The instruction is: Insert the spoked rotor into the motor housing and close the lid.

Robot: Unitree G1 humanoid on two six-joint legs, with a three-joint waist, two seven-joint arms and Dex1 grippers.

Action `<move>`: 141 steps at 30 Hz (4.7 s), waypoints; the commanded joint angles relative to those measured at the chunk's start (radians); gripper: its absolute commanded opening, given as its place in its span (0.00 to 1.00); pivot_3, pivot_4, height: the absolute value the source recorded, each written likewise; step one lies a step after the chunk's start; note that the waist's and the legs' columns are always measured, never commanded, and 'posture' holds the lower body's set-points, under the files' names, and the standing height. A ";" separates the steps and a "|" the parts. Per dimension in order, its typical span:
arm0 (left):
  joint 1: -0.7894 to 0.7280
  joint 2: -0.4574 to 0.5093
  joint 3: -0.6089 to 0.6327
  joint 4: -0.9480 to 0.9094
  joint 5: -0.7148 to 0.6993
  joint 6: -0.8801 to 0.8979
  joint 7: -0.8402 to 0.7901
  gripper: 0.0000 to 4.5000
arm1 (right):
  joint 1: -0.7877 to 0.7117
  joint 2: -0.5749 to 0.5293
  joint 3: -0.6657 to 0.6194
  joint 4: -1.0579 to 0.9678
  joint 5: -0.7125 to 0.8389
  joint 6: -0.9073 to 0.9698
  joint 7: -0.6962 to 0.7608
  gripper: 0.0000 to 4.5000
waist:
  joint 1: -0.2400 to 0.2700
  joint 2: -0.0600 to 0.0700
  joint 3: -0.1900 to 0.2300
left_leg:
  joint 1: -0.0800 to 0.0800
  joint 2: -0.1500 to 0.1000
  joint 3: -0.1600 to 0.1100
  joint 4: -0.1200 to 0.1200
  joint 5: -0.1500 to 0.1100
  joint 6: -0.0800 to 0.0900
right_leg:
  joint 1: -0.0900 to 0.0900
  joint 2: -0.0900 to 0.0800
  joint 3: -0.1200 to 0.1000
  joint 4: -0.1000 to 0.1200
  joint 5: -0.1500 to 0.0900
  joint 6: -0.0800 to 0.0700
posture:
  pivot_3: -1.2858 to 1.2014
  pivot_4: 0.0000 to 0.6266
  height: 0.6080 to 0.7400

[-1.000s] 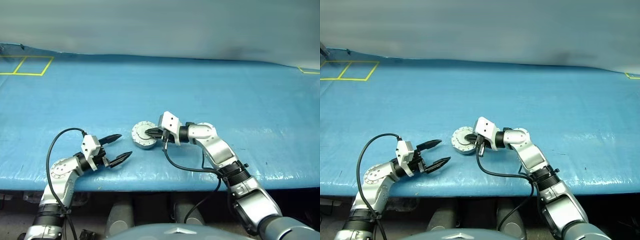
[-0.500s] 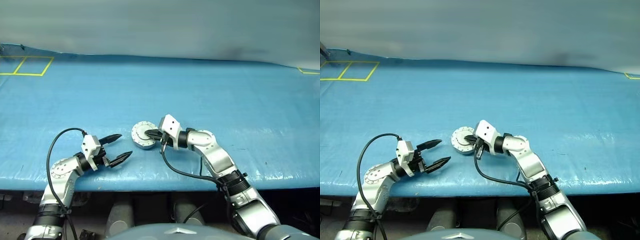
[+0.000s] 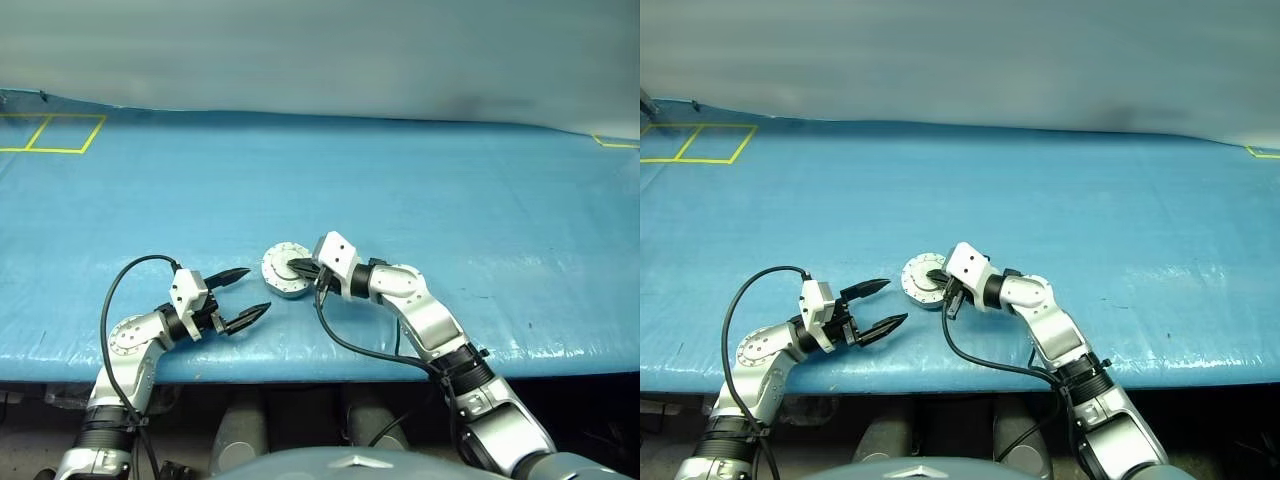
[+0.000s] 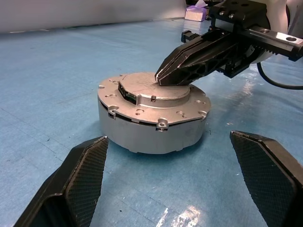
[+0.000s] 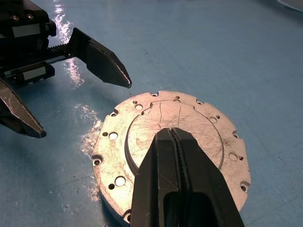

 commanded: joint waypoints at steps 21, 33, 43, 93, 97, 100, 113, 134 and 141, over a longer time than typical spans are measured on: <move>-0.018 -0.020 0.057 -0.150 -0.121 0.182 0.124 1.00 | 0.033 -0.005 0.027 -0.039 0.011 0.057 0.015 0.01 | -0.001 0.000 -0.004 | 0.000 0.000 0.000 -0.001 0.000 0.000 | 0.000 0.000 0.000 0.000 0.000 0.000 | 0.52 0.24 1.00; -0.012 -0.014 0.045 -0.161 -0.101 0.186 0.121 1.00 | 0.022 0.051 0.015 0.031 0.016 0.081 -0.029 0.01 | -0.004 0.000 -0.003 | 0.000 0.000 0.000 -0.001 0.000 0.000 | -0.001 0.000 0.000 0.000 0.000 -0.001 | 0.52 0.24 1.00; 0.000 -0.012 0.045 -0.171 -0.099 0.189 0.126 1.00 | 0.028 0.054 0.008 0.040 0.022 0.097 -0.047 0.01 | -0.006 0.000 -0.004 | 0.000 0.000 0.000 -0.001 0.000 0.000 | 0.000 0.000 0.000 -0.001 0.000 -0.001 | 0.52 0.24 1.00; 0.010 -0.006 0.029 -0.148 -0.060 0.166 0.114 1.00 | 0.064 0.117 -0.051 0.028 0.098 -0.003 -0.059 0.91 | -0.007 0.000 -0.002 | -0.003 0.000 0.000 -0.003 0.000 0.000 | -0.004 0.000 0.000 -0.001 -0.001 -0.001 | 0.52 0.24 1.00; 0.011 -0.005 0.030 -0.143 -0.058 0.161 0.112 1.00 | 0.059 0.118 -0.052 0.037 0.087 -0.009 -0.073 0.71 | -0.007 0.000 -0.002 | -0.003 0.000 0.000 -0.002 0.000 0.000 | -0.003 0.000 0.000 -0.001 -0.001 -0.001 | 0.52 0.24 1.00; 0.012 -0.004 0.030 -0.143 -0.057 0.159 0.111 1.00 | 0.057 0.118 -0.049 0.035 0.075 -0.005 -0.082 0.67 | -0.008 0.000 -0.002 | -0.003 0.000 0.000 -0.003 0.000 0.000 | -0.003 0.000 0.000 -0.001 -0.001 -0.001 | 0.52 0.24 1.00; 0.016 -0.004 0.028 -0.141 -0.057 0.153 0.112 1.00 | 0.051 0.111 -0.010 0.043 0.012 0.030 -0.105 0.67 | -0.014 0.000 -0.002 | -0.002 0.000 0.000 -0.002 0.000 0.000 | -0.003 0.000 0.000 -0.001 -0.001 -0.001 | 0.52 0.24 1.00; -0.013 -0.015 0.035 -0.135 -0.098 0.244 0.125 0.87 | 0.038 0.090 0.056 0.043 -0.047 0.192 -0.127 0.67 | -0.023 0.000 -0.004 | 0.001 0.001 0.000 -0.002 0.000 0.000 | 0.000 0.000 0.000 0.000 -0.001 -0.001 | 0.52 0.24 1.00; -0.073 -0.030 0.021 -0.089 -0.071 0.257 0.146 0.34 | 0.038 0.087 0.054 0.039 -0.045 0.193 -0.134 0.67 | -0.023 0.000 -0.004 | 0.001 0.001 0.000 -0.002 0.000 0.000 | 0.000 0.000 0.000 0.000 -0.001 -0.001 | 0.52 0.24 1.00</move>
